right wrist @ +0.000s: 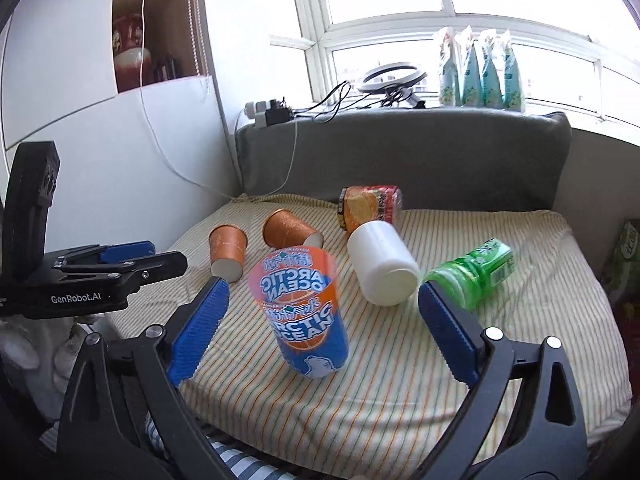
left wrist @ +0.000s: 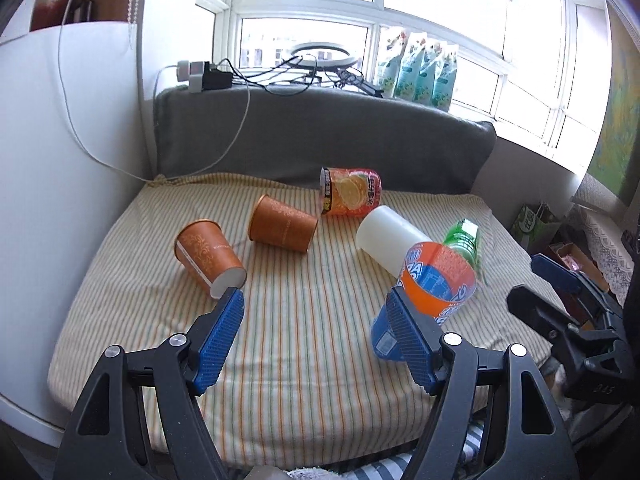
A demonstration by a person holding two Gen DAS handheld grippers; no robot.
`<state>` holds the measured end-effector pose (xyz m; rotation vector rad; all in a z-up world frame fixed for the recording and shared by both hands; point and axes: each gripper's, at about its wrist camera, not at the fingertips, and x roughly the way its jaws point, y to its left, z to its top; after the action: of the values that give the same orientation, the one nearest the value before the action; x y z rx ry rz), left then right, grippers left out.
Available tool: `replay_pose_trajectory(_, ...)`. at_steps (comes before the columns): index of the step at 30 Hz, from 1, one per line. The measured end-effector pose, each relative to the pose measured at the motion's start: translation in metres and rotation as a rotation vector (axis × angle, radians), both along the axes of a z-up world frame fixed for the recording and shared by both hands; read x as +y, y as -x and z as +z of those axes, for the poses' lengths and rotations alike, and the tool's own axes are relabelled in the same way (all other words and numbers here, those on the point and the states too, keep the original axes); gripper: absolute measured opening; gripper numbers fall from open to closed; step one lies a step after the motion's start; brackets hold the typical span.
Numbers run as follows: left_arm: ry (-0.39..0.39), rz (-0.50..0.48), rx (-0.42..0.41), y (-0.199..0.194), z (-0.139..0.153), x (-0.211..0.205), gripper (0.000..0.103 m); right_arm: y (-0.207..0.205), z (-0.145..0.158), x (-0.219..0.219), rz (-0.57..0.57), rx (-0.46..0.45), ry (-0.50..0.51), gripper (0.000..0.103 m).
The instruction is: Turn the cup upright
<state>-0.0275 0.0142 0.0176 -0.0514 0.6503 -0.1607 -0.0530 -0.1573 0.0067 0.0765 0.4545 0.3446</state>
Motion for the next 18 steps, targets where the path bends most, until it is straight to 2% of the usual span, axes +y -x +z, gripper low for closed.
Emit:
replay_pose_trajectory(3, -0.013, 0.019, -0.076, 0.009, 0.006, -0.001, 0.076, 0.014, 0.009, -0.011, -0.084, -0.063, 0.010, 0.103)
replay_pose_trajectory(10, -0.059, 0.041, -0.263, 0.031, 0.019, -0.007, 0.083, 0.029, 0.025, -0.037, -0.235, -0.150, 0.000, 0.103)
replay_pose_trajectory(14, -0.040, 0.045, -0.302, 0.036, 0.025, -0.006, 0.084, 0.034, 0.028, -0.042, -0.305, -0.195, 0.028, 0.103)
replay_pose_trajectory(18, -0.032, 0.050, -0.312, 0.036, 0.027, -0.004, 0.084, 0.036, 0.031, -0.041, -0.326, -0.213, 0.045, 0.103)
